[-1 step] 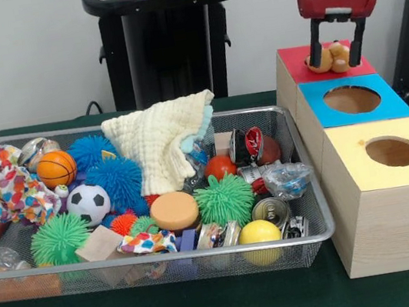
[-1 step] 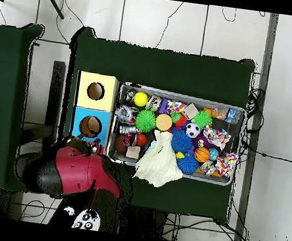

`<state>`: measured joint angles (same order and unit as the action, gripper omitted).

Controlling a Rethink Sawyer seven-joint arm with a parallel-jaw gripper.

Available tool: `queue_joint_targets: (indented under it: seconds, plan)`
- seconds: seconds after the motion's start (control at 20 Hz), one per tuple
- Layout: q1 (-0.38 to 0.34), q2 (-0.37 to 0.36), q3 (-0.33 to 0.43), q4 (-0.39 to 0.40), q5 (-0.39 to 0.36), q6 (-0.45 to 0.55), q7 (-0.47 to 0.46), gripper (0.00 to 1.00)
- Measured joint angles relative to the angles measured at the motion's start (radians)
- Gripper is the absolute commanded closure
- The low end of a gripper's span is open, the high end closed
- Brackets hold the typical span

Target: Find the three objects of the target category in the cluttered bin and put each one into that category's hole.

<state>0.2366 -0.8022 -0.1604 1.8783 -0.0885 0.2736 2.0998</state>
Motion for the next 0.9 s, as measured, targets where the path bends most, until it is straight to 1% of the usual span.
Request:
queue_joint_targets:
  seconds: [0.2, 0.3, 0.7, 0.9]
  plan:
    - [-0.010, 0.009, 0.000, 0.000, -0.005, -0.025, 0.000, 0.00]
    - [-0.027, 0.017, 0.000, 0.000, -0.016, -0.038, 0.000, 0.00]
    - [-0.079, 0.034, -0.001, 0.013, -0.037, -0.040, 0.000, 0.00]
    - [-0.083, 0.034, -0.001, 0.021, -0.045, -0.040, 0.000, 0.00]
